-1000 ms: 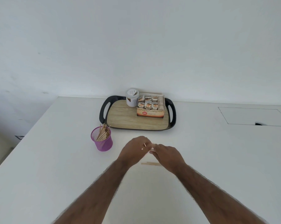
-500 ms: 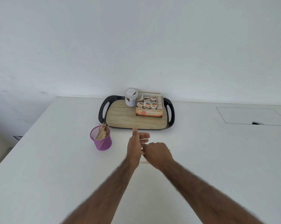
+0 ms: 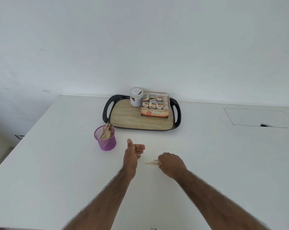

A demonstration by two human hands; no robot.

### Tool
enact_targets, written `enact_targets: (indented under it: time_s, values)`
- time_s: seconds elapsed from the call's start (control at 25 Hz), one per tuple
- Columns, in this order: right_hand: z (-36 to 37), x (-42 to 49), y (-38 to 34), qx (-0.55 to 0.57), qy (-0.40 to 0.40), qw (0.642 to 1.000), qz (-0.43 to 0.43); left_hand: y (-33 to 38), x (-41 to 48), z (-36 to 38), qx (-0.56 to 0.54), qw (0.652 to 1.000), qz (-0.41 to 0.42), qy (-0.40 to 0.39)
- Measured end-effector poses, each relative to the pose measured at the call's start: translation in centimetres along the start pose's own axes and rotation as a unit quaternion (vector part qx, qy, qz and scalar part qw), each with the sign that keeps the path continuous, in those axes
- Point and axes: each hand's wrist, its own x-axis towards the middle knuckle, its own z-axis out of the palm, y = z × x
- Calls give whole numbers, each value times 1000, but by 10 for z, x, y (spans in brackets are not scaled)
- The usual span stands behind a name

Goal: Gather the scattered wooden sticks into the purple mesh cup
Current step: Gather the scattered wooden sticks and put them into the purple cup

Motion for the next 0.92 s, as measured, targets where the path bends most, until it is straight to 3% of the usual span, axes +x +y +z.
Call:
enact_targets:
  time_s: [0.36,0.64,0.92]
  values:
    - [4,0,-13,3,-5,1000,24,-25,5,-11,-27,1000,-5,-13]
    - [4,-1,-19,-60,-6,998,2,-27,6,-11,-33,999,-16,-16]
    - [12,-4,-7,-4,18,1000,14,-23,8,-15,-100,993,-56,-12]
